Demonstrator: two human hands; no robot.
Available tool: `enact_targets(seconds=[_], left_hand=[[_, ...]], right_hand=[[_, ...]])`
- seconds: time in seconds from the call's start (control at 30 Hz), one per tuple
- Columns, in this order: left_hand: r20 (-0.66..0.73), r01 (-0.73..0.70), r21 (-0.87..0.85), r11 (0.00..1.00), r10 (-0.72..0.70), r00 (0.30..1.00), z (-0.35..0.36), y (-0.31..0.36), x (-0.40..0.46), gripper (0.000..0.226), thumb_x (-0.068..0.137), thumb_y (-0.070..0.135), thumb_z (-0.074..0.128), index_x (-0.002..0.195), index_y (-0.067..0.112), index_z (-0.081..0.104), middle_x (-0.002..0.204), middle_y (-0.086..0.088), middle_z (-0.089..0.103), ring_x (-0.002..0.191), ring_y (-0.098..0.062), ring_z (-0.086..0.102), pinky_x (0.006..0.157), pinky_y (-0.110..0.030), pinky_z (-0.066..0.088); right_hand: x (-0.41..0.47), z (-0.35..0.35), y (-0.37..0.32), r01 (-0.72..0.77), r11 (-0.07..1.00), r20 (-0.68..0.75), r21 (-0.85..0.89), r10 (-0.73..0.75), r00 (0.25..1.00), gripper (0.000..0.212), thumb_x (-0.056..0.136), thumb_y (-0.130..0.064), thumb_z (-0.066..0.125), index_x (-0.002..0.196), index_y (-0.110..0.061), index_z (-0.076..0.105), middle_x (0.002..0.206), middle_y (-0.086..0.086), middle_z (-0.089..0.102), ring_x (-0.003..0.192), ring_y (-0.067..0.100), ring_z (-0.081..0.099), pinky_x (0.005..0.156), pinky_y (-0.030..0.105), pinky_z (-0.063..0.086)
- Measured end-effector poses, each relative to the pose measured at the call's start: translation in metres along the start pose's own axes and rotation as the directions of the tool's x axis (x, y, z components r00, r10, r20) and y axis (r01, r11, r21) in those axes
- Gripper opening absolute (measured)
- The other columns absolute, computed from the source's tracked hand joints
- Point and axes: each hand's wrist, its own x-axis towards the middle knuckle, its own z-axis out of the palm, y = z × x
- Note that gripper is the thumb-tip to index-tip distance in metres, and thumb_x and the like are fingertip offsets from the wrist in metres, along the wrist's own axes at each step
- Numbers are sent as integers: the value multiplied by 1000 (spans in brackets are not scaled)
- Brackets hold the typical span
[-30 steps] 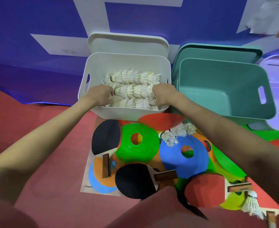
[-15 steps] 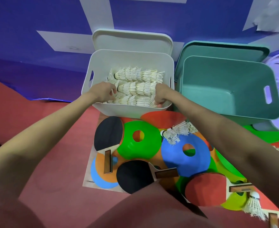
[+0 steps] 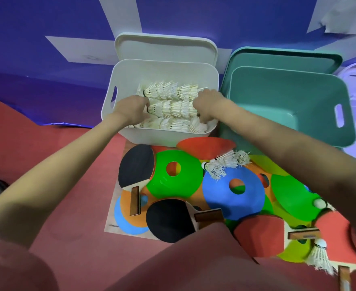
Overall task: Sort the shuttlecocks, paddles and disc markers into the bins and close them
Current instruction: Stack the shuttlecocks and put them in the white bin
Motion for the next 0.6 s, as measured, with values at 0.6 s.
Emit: enact_targets(seconds=[0.6], left_hand=[[-405,-554,-83,828,480,778,50,310,-81,39,85,24,52,119,5,56,114,-14,58,105,-33,53,90,-41,42]], right_hand=[[-330,231,127,-361,603,-135,712,621,772,64,89,-28,62,142,-2,37,151,24,26,139,41,24,115,49,21]])
